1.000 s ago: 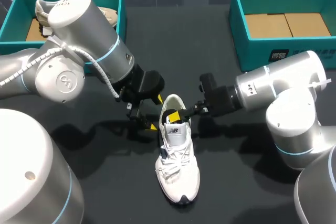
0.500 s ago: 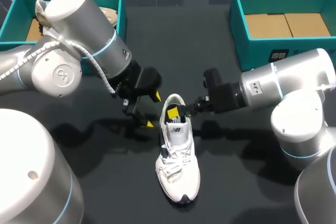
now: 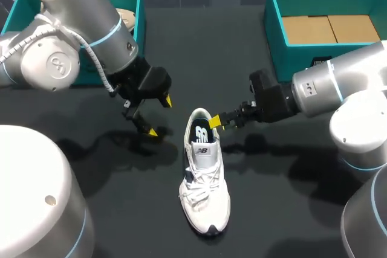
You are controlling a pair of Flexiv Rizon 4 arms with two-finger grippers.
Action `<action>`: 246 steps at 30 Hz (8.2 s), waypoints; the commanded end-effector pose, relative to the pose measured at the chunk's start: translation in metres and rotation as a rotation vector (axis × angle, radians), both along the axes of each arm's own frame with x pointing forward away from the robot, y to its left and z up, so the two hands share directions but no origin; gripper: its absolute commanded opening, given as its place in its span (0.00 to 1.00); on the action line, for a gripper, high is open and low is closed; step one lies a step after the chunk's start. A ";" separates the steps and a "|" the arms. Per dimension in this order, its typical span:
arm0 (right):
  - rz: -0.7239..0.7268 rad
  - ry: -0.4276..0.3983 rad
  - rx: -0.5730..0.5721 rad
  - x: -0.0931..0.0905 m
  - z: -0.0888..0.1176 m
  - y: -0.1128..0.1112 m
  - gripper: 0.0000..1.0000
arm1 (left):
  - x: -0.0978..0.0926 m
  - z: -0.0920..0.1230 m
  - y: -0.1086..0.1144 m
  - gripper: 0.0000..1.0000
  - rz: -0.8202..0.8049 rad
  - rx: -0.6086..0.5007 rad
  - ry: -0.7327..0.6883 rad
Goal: Take the shoe out of the shoebox, open the shoe tongue, remove and reinsert the insole, then place the shoe into the shoebox
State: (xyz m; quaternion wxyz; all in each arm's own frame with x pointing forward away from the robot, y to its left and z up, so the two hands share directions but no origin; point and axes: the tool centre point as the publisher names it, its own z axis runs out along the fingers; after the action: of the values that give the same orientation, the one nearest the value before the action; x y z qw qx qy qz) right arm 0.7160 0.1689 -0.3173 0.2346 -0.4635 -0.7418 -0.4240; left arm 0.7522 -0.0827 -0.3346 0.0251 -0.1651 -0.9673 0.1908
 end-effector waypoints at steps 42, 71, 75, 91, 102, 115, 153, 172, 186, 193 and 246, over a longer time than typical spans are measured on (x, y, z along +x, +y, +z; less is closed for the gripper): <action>-0.237 0.429 -0.636 0.007 0.079 -0.055 0.00 | 0.078 0.068 0.094 1.00 -0.252 0.081 -0.017; -0.480 0.300 -1.067 -0.021 0.064 0.041 0.00 | 0.128 0.080 0.149 1.00 -0.429 0.095 -0.076; -0.480 0.300 -1.067 -0.021 0.064 0.041 0.00 | 0.128 0.080 0.149 1.00 -0.429 0.095 -0.076; -0.515 0.230 -1.085 -0.025 0.028 0.051 0.00 | 0.142 0.085 0.170 1.00 -0.442 0.094 -0.075; -0.587 0.192 -1.142 -0.036 0.005 0.043 0.00 | 0.148 0.086 0.179 1.00 -0.450 0.107 -0.089; -0.615 0.154 -1.182 -0.041 -0.002 0.036 0.00 | 0.148 0.086 0.179 1.00 -0.450 0.107 -0.089; -0.682 0.167 -1.176 -0.017 -0.092 0.016 0.00 | 0.148 0.086 0.179 1.00 -0.450 0.107 -0.089; -0.674 0.118 -1.094 0.005 -0.060 0.023 0.00 | 0.148 0.086 0.179 1.00 -0.450 0.107 -0.089; -0.617 0.242 -1.031 0.002 -0.099 0.026 0.00 | 0.148 0.086 0.179 1.00 -0.450 0.107 -0.089; -0.630 0.303 -1.049 -0.016 -0.080 0.025 0.00 | 0.148 0.086 0.179 1.00 -0.450 0.107 -0.089; -0.214 0.413 -1.108 -0.043 -0.022 0.036 0.55 | 0.148 0.086 0.179 1.00 -0.450 0.107 -0.089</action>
State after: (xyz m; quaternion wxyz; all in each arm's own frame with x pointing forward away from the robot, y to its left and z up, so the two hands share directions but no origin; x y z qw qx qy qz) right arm 0.6751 0.2087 -0.3373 0.0507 -0.6611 -0.7407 0.1079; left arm 0.8994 0.0956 -0.2483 0.0321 -0.3829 -0.9151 0.1227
